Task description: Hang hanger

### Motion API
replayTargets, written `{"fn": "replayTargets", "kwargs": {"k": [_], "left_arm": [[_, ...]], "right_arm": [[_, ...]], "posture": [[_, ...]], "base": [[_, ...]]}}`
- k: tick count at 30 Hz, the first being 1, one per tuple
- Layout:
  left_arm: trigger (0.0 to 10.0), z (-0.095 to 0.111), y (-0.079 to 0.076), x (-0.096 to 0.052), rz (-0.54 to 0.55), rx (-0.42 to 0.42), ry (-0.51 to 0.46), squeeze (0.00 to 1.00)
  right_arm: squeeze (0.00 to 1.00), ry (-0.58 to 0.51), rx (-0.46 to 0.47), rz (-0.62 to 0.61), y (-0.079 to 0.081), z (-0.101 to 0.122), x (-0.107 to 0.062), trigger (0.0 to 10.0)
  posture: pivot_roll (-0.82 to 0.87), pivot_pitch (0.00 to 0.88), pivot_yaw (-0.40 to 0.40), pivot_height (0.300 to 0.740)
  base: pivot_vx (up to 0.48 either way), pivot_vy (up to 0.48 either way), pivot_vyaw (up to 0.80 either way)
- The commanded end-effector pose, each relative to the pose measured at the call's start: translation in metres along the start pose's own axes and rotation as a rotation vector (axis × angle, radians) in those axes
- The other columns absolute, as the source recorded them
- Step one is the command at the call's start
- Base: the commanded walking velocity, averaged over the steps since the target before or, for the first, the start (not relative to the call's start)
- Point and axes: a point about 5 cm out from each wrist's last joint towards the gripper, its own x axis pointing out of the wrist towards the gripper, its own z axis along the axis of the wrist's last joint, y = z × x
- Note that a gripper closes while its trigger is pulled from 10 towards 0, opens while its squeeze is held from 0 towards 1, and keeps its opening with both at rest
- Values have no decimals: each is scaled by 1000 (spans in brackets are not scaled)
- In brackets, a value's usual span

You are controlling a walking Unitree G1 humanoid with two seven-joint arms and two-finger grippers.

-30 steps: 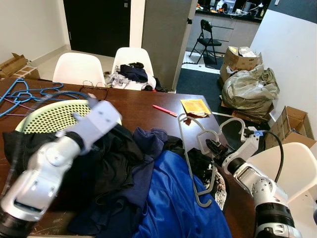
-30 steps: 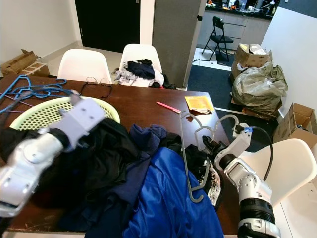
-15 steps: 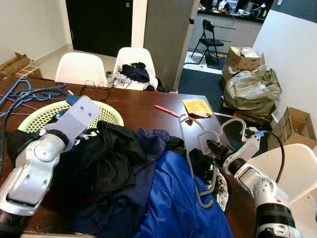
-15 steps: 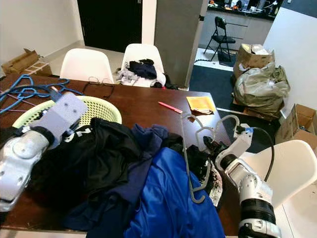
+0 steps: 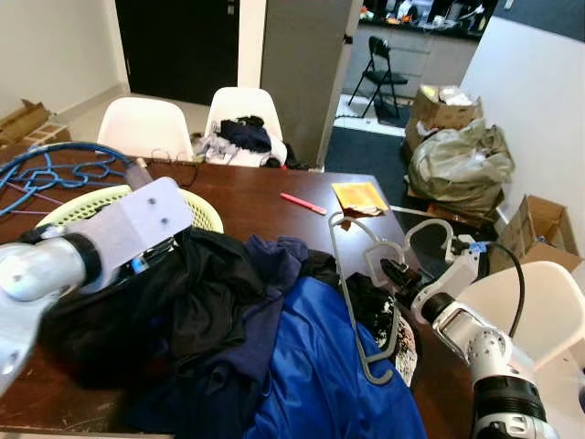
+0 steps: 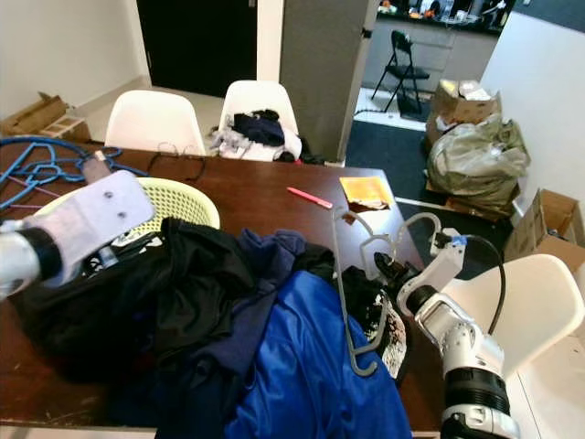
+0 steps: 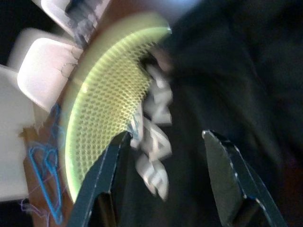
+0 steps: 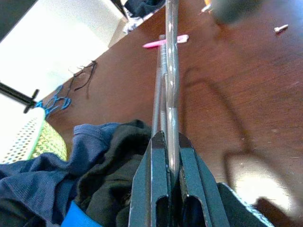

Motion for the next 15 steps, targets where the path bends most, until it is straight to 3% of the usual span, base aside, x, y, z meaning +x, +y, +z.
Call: {"fn": "replayTargets", "kwargs": {"k": [1,2,5,15], "left_arm": [[10000,-1,-5,-4,-65,1,26,0],[10000,-5,-12,-10,-125,5,72,0],[10000,-7,-14,-12,-145,28,99,0],[10000,5,-7,-9,-95,47,40,0]], "right_arm": [[0,15,12,-29,-7,-4,-4,10000],[0,16,16,-28,-7,-4,-3,10000],[0,16,19,-26,-6,-4,-3,10000],[0,17,26,-19,-4,-5,-1,10000]], "posture": [[160,0,-116,740],[165,0,-115,740],[170,0,-116,740],[165,0,-112,740]], "base": [[0,0,0],[0,0,0],[0,0,0],[0,0,0]]}}
